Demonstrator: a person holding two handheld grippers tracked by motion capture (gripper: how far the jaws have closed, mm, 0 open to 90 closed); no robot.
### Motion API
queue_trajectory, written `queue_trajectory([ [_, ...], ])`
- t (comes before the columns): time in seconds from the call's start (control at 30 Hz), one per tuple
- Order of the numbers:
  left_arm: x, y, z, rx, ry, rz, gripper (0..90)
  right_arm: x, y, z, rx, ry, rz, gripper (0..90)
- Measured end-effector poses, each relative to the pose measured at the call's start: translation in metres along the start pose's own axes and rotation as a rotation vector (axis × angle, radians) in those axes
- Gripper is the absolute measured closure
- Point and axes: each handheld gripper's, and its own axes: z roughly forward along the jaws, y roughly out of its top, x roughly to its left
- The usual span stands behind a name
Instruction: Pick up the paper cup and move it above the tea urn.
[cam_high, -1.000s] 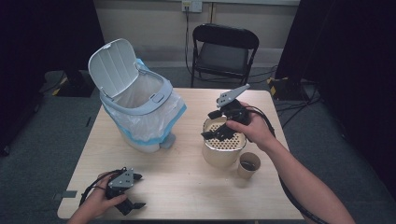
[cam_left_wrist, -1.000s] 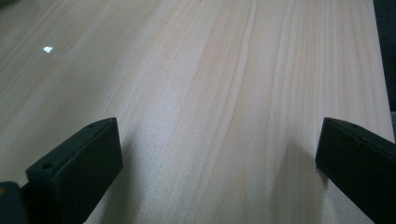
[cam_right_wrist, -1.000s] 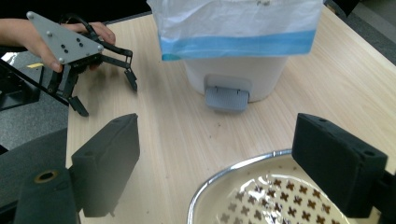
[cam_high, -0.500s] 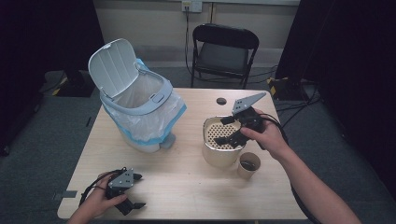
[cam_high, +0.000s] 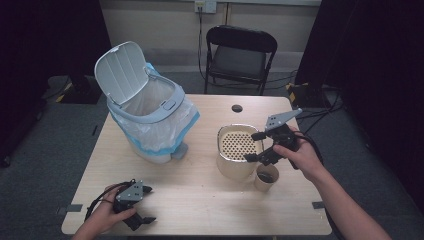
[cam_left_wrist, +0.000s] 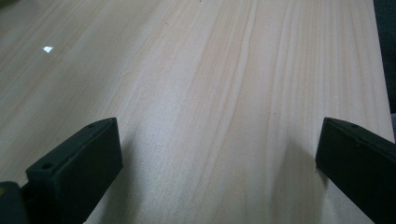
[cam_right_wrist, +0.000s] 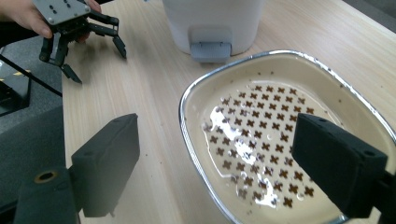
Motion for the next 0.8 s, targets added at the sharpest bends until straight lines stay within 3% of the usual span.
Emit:
queue_trajectory([
  [0.8, 0.0, 0.0, 0.0, 0.002, 0.0, 0.003, 0.0, -0.002, -0.046, -0.02, -0.008, -0.047, 0.041, 14.9],
])
